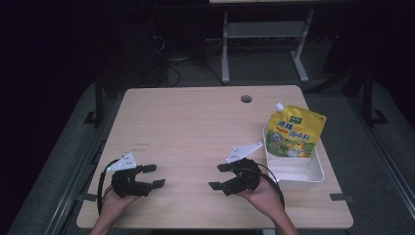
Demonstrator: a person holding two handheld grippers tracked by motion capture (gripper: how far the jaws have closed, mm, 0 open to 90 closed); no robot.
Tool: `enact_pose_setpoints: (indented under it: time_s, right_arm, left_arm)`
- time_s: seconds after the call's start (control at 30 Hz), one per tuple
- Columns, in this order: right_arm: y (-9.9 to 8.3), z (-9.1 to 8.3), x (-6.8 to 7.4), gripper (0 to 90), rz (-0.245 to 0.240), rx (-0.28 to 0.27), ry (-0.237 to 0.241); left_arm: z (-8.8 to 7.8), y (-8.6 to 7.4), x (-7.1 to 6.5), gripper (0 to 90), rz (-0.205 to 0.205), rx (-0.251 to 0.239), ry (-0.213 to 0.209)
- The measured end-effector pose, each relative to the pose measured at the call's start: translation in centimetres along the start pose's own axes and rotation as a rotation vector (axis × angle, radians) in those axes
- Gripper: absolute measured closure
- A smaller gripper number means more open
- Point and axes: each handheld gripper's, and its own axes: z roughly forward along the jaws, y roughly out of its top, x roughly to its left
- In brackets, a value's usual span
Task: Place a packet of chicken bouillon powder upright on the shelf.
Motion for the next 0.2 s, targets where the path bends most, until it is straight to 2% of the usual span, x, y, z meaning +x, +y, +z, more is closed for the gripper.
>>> enact_pose_setpoints:
  time_s: [0.2]
  right_arm:
    - [-0.24, 1.17, 0.36, 29.9, -0.005, 0.029, 0.010]
  left_arm:
    - [0.09, 0.03, -0.15, 27.2, 0.007, 0.002, -0.004]
